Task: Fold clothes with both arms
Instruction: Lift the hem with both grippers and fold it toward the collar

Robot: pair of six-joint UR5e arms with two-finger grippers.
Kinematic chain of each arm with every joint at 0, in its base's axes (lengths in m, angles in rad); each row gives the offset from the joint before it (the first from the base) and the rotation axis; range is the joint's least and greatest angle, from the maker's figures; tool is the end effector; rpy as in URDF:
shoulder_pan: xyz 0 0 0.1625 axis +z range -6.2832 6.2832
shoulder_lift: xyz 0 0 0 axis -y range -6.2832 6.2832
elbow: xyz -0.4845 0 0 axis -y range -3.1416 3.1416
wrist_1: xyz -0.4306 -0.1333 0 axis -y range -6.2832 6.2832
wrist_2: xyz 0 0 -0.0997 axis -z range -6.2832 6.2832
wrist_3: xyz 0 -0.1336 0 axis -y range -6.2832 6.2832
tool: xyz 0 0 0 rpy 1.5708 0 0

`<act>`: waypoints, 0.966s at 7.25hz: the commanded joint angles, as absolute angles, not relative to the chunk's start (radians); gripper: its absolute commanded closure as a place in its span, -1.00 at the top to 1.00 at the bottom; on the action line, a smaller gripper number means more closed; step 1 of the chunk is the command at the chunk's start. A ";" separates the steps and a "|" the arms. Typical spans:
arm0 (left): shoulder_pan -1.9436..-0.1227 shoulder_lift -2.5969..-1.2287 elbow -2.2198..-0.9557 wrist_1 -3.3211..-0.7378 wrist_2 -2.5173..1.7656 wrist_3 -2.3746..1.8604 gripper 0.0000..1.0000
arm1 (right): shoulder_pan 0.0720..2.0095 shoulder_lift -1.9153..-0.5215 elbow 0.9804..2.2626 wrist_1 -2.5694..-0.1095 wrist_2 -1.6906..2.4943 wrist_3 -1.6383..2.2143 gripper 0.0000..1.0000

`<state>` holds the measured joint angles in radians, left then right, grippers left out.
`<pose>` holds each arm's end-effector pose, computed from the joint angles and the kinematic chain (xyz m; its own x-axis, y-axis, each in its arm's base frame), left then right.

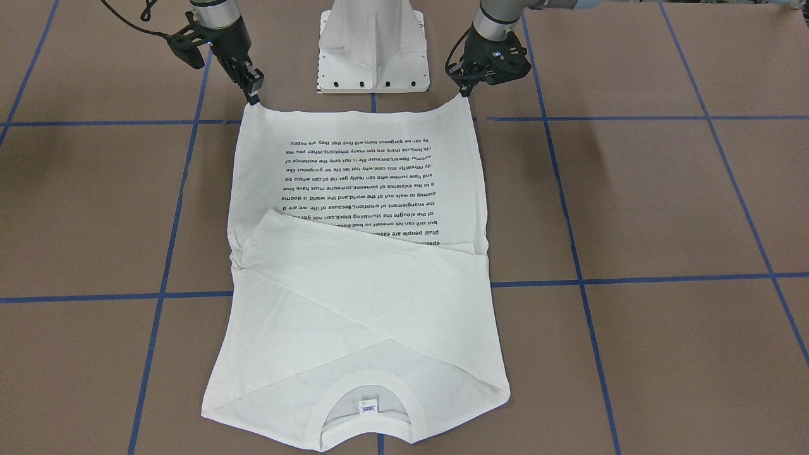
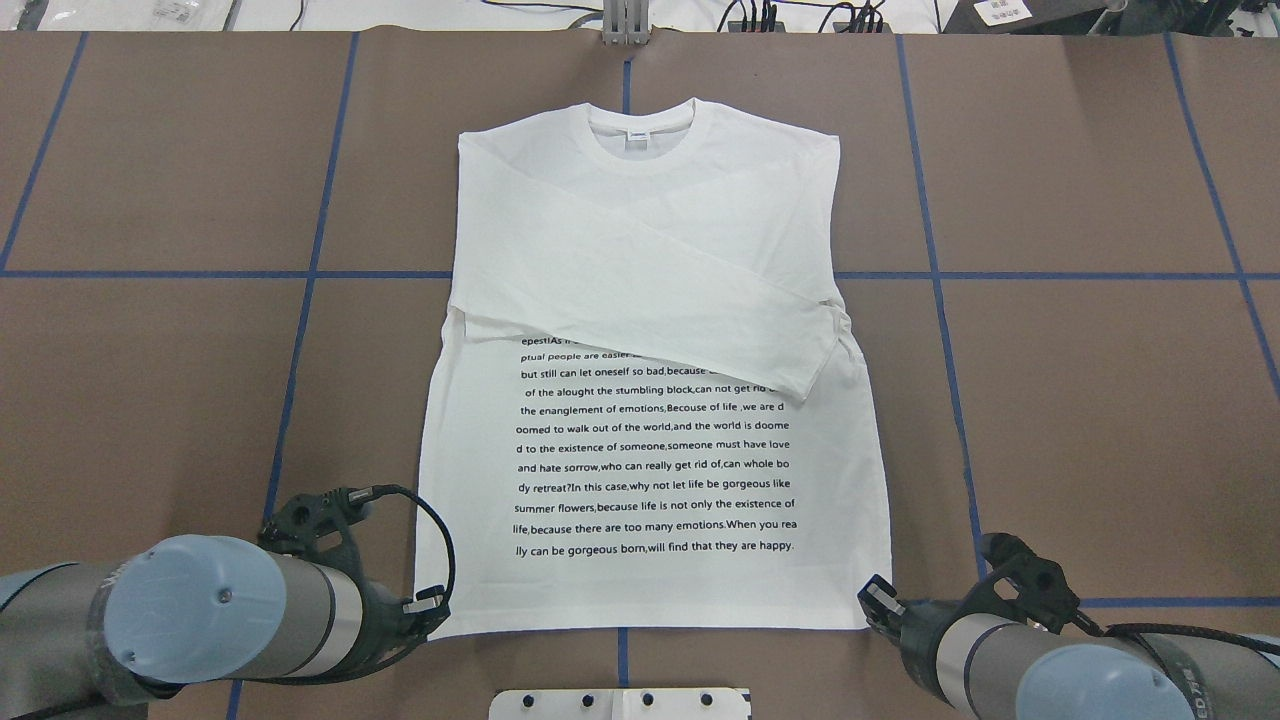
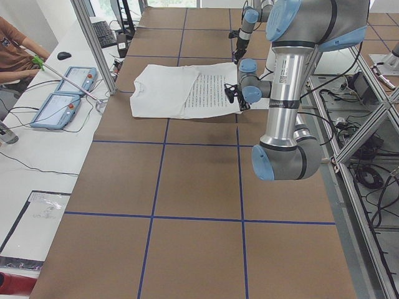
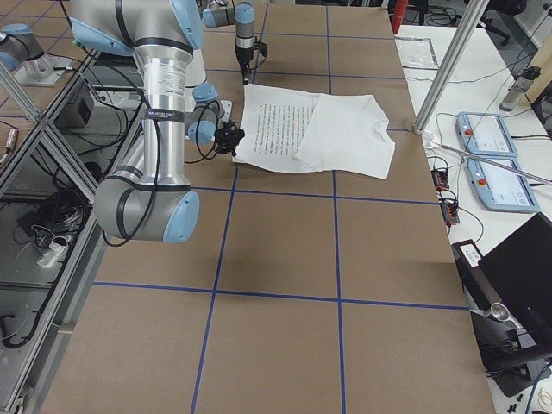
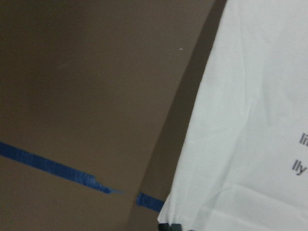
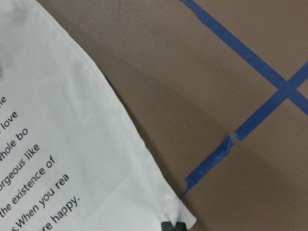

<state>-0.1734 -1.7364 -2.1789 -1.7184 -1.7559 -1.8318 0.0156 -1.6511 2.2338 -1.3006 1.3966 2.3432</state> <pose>0.5257 -0.2025 0.3395 0.5690 -0.3572 -0.7407 0.1781 0.9329 -0.3130 -0.4829 -0.1640 0.4199 0.3693 0.6931 0.6190 -0.5635 0.6967 -0.4440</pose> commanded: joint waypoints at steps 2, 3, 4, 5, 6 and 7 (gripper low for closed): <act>-0.156 -1.721 -2.276 -1.695 -1.782 -1.835 -1.00 | -0.015 -1.689 2.323 -1.301 1.394 2.344 -1.00; -0.172 -1.735 -2.276 -1.698 -1.784 -1.827 -1.00 | 0.051 -1.687 2.356 -1.301 1.399 2.341 -1.00; -0.198 -1.738 -2.261 -1.698 -1.772 -1.815 -1.00 | 0.117 -1.680 2.352 -1.301 1.408 2.327 -1.00; -0.295 -1.770 -2.257 -1.698 -1.770 -1.707 -1.00 | 0.180 -1.661 2.336 -1.328 1.451 2.253 -1.00; -0.405 -1.832 -2.211 -1.697 -1.773 -1.565 -1.00 | 0.292 -1.557 2.306 -1.386 1.516 2.106 -1.00; -0.481 -1.903 -2.112 -1.700 -1.773 -1.516 -1.00 | 0.411 -1.435 2.237 -1.475 1.595 2.021 -1.00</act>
